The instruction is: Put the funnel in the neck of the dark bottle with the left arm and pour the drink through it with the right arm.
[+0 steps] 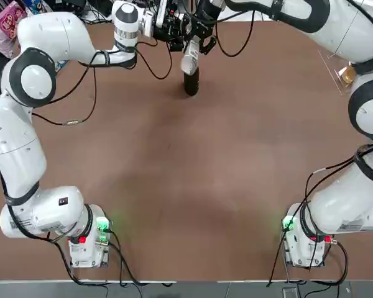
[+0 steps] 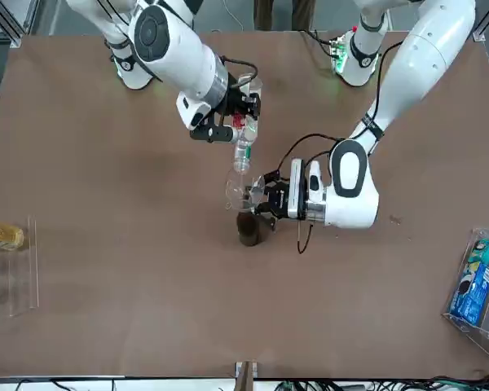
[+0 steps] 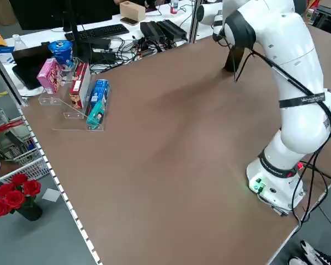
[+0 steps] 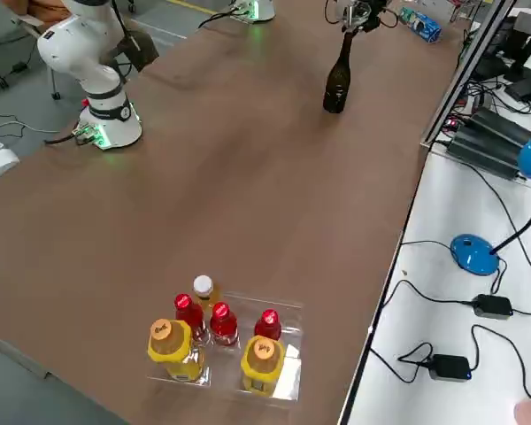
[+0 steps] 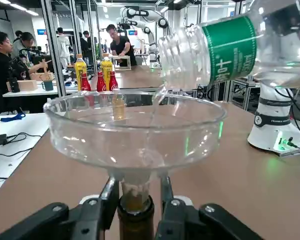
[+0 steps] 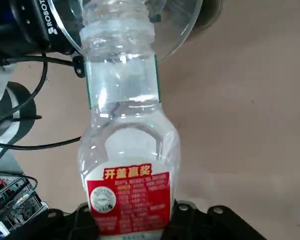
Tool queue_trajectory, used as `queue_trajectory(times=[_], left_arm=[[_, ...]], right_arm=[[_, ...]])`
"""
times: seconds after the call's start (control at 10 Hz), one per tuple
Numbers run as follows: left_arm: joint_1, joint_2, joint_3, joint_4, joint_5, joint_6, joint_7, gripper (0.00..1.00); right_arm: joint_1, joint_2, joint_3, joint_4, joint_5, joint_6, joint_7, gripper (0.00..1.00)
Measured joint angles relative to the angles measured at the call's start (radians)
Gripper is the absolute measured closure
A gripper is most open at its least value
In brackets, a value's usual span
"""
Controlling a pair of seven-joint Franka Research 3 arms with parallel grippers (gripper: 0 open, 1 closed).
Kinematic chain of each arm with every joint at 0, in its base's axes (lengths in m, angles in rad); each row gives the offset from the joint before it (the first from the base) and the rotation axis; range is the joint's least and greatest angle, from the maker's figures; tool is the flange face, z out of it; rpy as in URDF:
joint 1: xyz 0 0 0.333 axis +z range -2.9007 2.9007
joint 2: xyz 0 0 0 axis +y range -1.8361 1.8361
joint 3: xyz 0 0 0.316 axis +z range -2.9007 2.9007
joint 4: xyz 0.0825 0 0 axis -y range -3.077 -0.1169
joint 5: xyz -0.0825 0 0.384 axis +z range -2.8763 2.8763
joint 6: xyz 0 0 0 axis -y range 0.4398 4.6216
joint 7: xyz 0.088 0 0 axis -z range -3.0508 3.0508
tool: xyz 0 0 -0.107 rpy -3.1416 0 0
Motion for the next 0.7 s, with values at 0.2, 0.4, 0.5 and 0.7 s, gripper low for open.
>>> queue_trajectory(times=[0.2,0.4,0.5,0.7], left_arm=[[0.0,0.0,-0.001,0.002,0.0,0.0,0.0,0.67],[0.0,0.0,-0.002,0.006,-0.003,-0.002,0.001,0.73],[0.0,0.0,-0.002,0.006,-0.003,-0.002,0.001,0.74],[0.0,0.0,-0.002,0.006,-0.003,-0.002,0.001,0.75]], right_arm=[[0.001,0.0,0.0,0.002,-0.006,-0.003,0.0,0.61],[0.001,0.0,0.014,0.006,-0.088,-0.006,-0.003,0.61],[0.002,0.0,0.028,0.008,-0.146,-0.006,-0.009,0.61],[0.001,-0.005,0.04,0.01,-0.209,-0.008,-0.068,0.61]])
